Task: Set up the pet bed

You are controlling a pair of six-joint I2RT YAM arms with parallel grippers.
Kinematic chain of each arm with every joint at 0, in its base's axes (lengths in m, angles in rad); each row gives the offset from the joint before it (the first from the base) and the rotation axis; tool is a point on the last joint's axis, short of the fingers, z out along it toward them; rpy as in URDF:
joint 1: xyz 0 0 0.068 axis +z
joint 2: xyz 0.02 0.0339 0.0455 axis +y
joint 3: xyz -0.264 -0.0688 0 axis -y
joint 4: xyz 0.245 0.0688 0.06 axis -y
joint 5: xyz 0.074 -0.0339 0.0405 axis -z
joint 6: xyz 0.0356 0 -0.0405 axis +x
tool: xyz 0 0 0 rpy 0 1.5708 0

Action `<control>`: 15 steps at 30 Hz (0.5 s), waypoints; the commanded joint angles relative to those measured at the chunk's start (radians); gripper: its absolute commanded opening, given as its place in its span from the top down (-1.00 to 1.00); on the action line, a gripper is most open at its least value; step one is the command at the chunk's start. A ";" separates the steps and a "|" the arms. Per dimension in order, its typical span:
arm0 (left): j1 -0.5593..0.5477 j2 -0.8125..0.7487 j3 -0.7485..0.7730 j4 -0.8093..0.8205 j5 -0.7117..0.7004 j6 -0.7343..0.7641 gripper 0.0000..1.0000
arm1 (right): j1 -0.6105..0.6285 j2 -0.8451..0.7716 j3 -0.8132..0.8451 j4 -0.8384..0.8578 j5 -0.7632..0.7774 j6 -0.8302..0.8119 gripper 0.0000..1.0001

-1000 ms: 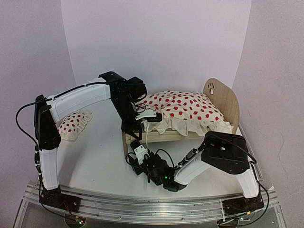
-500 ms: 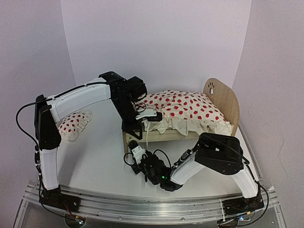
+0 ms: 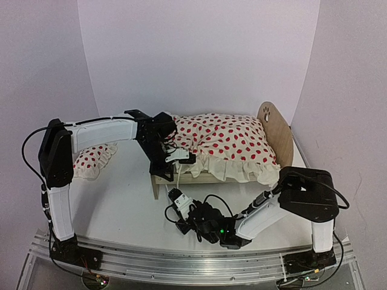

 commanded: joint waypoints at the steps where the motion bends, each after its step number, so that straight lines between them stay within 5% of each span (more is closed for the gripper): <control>1: 0.034 -0.129 -0.083 0.083 0.014 -0.067 1.00 | 0.006 -0.062 -0.037 -0.075 -0.060 0.059 1.00; 7: 0.034 -0.163 -0.156 0.098 0.022 -0.064 0.99 | 0.005 -0.085 -0.055 -0.129 -0.080 0.059 1.00; 15: 0.035 -0.218 -0.094 0.015 0.084 -0.015 0.12 | 0.005 -0.112 -0.057 -0.169 -0.086 0.072 1.00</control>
